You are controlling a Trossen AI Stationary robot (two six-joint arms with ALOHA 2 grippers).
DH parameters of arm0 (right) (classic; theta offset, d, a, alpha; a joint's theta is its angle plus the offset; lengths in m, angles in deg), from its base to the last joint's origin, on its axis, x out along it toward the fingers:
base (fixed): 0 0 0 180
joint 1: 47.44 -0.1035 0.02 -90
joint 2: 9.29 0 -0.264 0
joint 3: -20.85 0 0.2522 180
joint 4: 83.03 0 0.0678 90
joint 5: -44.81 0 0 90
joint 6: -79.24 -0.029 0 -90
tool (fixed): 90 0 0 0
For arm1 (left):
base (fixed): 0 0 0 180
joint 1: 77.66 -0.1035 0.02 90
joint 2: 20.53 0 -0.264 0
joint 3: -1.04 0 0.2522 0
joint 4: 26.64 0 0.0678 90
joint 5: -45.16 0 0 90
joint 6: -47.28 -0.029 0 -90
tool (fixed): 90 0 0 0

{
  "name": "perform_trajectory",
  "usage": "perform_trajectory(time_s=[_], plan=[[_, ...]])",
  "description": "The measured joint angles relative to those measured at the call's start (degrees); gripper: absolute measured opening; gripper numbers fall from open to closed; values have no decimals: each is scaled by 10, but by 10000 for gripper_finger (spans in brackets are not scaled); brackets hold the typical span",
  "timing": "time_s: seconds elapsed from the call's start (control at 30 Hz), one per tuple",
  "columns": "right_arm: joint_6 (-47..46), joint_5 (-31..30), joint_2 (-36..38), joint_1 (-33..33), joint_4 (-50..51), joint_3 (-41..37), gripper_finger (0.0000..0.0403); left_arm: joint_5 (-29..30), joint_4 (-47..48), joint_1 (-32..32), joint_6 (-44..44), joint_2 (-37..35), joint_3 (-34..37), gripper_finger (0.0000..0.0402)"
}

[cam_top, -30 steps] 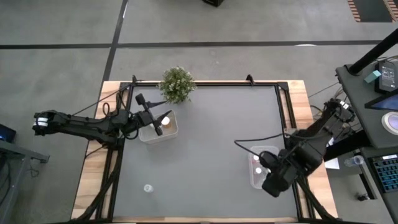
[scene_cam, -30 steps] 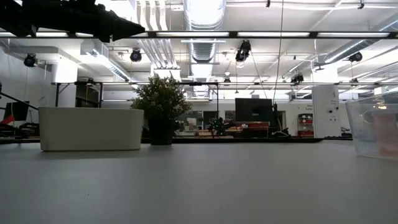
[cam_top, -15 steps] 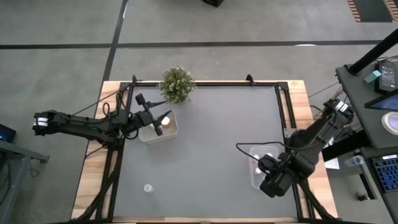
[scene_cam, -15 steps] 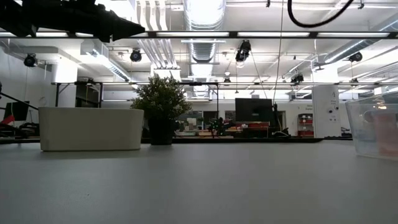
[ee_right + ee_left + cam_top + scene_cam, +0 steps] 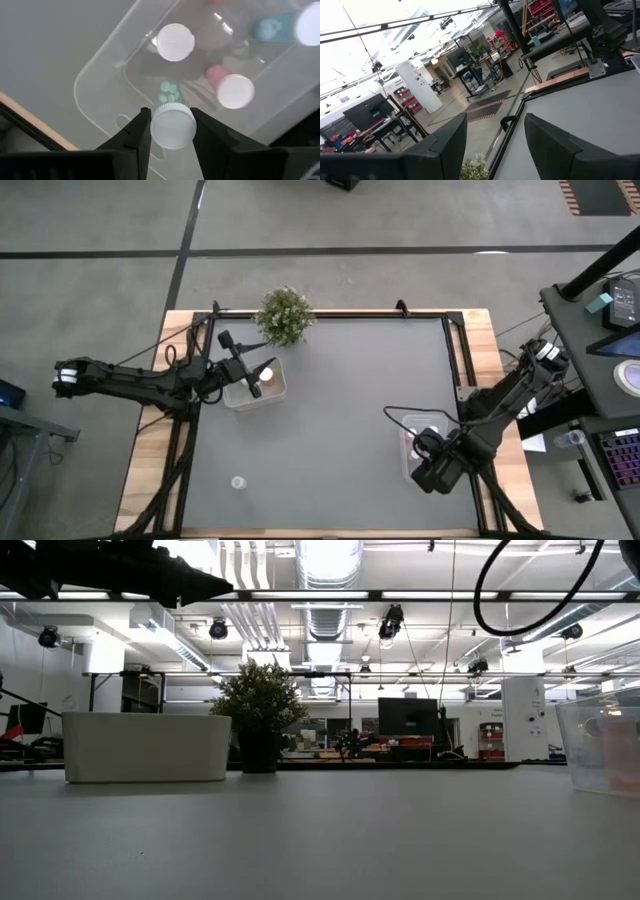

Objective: Pick and place medicine bottles into bin by pill shape (circle, oval)
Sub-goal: Put the blue pill bottle into the transparent bin

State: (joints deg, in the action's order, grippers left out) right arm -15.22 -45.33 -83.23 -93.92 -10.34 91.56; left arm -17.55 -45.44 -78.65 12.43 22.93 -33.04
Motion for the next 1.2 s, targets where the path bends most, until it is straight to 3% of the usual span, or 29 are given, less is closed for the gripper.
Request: perform_trajectory(time_s=[1.2], plan=[[-42, 1, -2, 4, -83, -67, 126, 0, 0, 0, 0, 0, 0, 180]])
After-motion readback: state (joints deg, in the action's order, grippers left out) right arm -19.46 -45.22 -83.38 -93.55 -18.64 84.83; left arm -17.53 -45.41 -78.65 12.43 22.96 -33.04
